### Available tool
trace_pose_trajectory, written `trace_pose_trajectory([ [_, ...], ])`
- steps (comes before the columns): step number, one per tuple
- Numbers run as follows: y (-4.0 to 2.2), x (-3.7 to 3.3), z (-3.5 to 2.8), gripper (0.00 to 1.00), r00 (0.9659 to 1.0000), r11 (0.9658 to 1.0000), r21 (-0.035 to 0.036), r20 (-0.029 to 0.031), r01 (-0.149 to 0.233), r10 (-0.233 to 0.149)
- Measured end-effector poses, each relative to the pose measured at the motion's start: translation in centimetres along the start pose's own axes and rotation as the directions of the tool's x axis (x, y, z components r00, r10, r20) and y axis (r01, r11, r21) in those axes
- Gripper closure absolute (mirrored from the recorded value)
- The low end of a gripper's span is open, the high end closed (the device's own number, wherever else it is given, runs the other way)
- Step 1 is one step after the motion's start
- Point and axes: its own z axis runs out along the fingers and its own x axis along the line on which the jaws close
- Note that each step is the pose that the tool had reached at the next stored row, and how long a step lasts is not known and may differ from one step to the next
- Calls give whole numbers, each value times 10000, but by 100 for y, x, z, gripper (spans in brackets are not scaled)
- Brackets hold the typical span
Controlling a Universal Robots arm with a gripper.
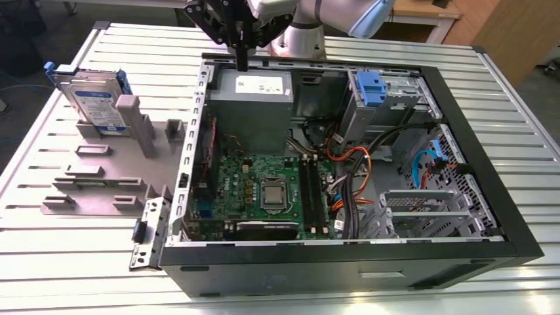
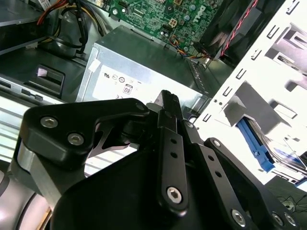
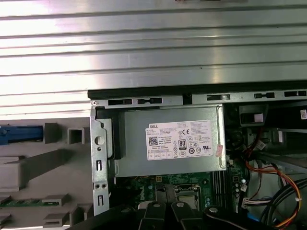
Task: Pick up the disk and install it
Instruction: 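Reach for the disk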
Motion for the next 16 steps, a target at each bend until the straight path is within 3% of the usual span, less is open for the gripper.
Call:
trace_pose_trajectory([
  [16, -3, 34, 1, 89, 10000, 10000, 0, 0, 0, 0],
])
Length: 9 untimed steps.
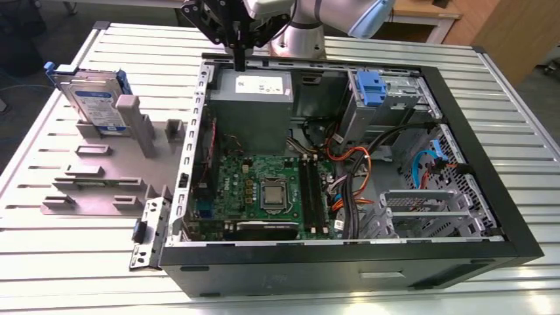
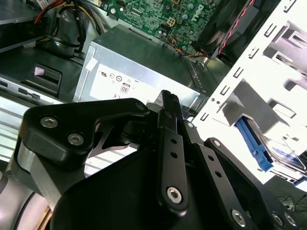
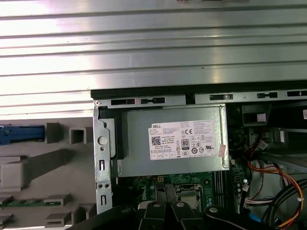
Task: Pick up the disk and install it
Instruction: 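Reach for the disk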
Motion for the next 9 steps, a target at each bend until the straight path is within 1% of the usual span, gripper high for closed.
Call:
trace_pose_trajectory([
  [9, -1, 17, 1, 89, 10000, 10000, 0, 0, 0, 0],
])
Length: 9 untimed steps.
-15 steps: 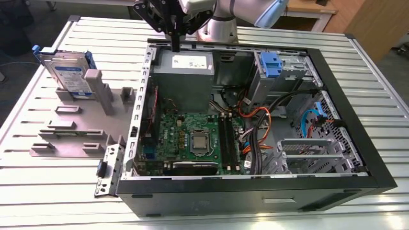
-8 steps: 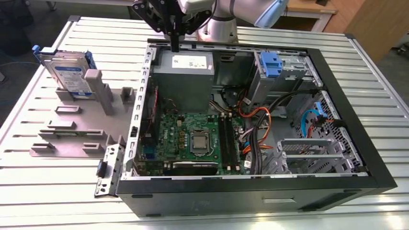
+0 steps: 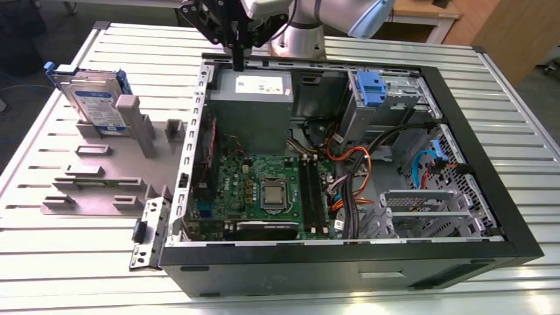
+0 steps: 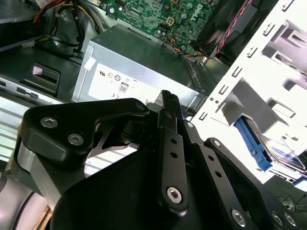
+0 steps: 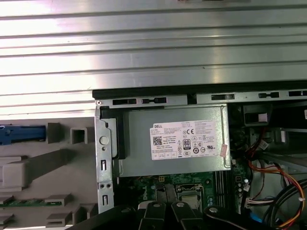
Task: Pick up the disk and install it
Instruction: 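Reach for the disk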
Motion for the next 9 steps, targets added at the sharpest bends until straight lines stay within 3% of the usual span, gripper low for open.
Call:
trace_pose_trajectory([
  [9, -2, 18, 1, 89, 10000, 10000, 0, 0, 0, 0],
])
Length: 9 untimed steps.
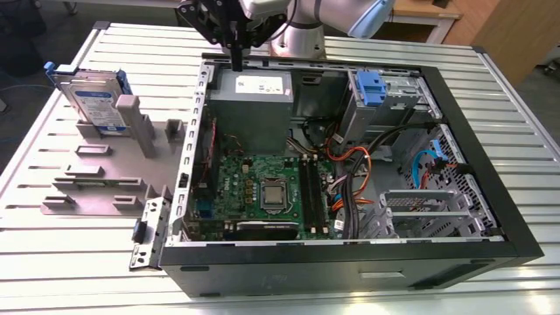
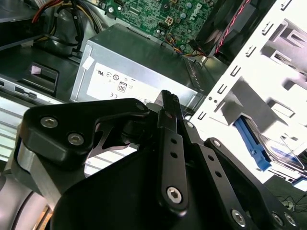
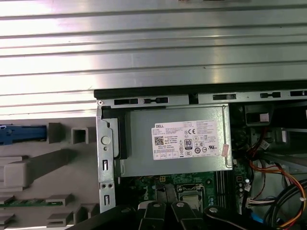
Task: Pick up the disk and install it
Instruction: 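Reach for the disk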
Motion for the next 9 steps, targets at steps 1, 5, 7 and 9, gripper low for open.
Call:
trace_pose_trajectory([
  [1, 0, 2, 0, 89, 10000, 10000, 0, 0, 0, 0],
  [5, -1, 10, 0, 89, 10000, 10000, 0, 0, 0, 0],
  [7, -1, 13, 0, 89, 10000, 10000, 0, 0, 0, 0],
  [9, -1, 17, 0, 89, 10000, 10000, 1, 0, 0, 0],
])
